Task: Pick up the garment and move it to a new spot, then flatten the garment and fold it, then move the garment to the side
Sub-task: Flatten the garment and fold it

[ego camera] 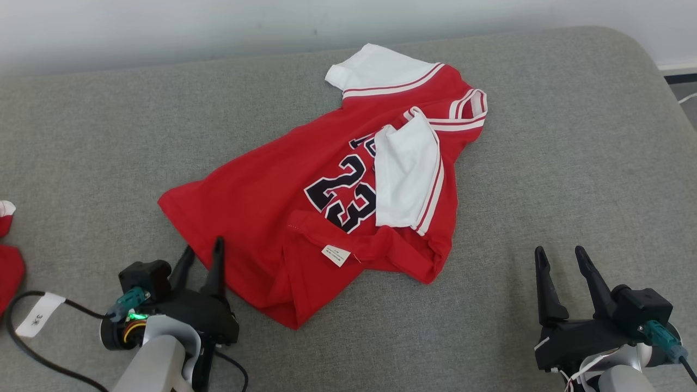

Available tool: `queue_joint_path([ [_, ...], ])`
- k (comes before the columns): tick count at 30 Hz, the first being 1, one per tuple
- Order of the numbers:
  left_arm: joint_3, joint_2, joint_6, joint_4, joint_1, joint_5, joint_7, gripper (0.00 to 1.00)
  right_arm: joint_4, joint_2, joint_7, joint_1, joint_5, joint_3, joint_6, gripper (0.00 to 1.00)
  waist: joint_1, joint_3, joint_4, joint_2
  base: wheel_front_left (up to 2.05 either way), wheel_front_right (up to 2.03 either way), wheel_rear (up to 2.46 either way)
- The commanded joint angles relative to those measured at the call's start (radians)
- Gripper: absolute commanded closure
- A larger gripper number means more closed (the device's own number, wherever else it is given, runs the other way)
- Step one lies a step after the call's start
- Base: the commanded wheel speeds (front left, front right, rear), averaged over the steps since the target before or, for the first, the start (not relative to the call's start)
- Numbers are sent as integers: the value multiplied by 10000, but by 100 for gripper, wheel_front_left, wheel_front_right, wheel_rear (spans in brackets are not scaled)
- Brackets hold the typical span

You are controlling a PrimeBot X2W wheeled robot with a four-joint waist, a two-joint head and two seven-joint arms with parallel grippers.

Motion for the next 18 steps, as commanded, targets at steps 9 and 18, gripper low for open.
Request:
queue_joint_path([
  [9,105,157,60,-423,-549,748,49,100,11,63,-6,-201,94,-40,1,0,0,254,69,0,0,0,0],
  [18,600,1283,175,-315,-1764,1685,46,100,-50,58,-6,-401,275,139,1,0,0,569,-350,0,0,0,0],
])
